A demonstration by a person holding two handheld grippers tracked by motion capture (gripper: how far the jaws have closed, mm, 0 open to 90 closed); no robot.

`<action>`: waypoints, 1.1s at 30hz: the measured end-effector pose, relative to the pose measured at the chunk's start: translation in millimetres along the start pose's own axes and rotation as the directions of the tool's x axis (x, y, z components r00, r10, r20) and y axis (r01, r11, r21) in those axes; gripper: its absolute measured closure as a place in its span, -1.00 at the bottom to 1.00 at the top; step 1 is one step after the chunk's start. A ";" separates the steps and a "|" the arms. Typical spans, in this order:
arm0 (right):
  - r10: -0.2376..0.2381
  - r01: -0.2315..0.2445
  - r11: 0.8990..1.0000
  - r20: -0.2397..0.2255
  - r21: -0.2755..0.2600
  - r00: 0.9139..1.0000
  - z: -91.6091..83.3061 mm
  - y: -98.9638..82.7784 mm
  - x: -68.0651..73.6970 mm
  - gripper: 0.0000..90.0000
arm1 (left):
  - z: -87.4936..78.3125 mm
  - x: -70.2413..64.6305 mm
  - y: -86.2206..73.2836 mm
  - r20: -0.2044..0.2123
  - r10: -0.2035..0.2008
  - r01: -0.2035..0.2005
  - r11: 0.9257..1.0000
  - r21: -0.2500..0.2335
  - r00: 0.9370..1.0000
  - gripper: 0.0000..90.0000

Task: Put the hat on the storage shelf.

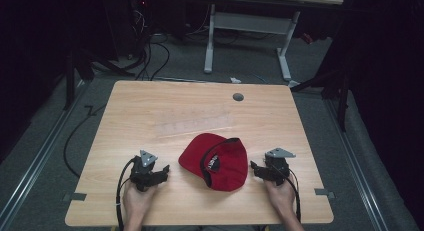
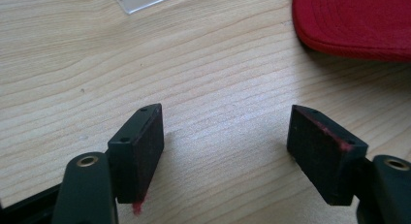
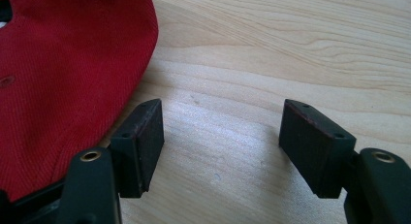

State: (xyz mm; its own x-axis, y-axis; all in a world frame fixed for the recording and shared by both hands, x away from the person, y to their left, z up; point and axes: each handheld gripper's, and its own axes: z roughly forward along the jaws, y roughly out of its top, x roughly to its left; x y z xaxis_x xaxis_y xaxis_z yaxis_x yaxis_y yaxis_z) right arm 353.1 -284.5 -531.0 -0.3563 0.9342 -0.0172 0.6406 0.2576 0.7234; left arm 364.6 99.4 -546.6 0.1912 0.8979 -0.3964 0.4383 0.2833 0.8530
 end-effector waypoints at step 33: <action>-0.021 0.007 0.997 -0.184 -0.075 0.983 -14.0 34.2 1.4 -0.22 | 0.3 -0.4 -0.1 -0.008 -0.004 0.004 1.000 -0.003 1.000 -0.36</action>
State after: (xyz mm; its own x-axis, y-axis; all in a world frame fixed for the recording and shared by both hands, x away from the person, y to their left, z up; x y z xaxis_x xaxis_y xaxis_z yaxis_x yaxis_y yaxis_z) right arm 365.0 -277.9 -496.7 -0.4887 0.8672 0.0955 0.5854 0.2448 0.7729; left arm 364.7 98.8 -546.7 0.1829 0.8995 -0.3969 0.4361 0.2876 0.8527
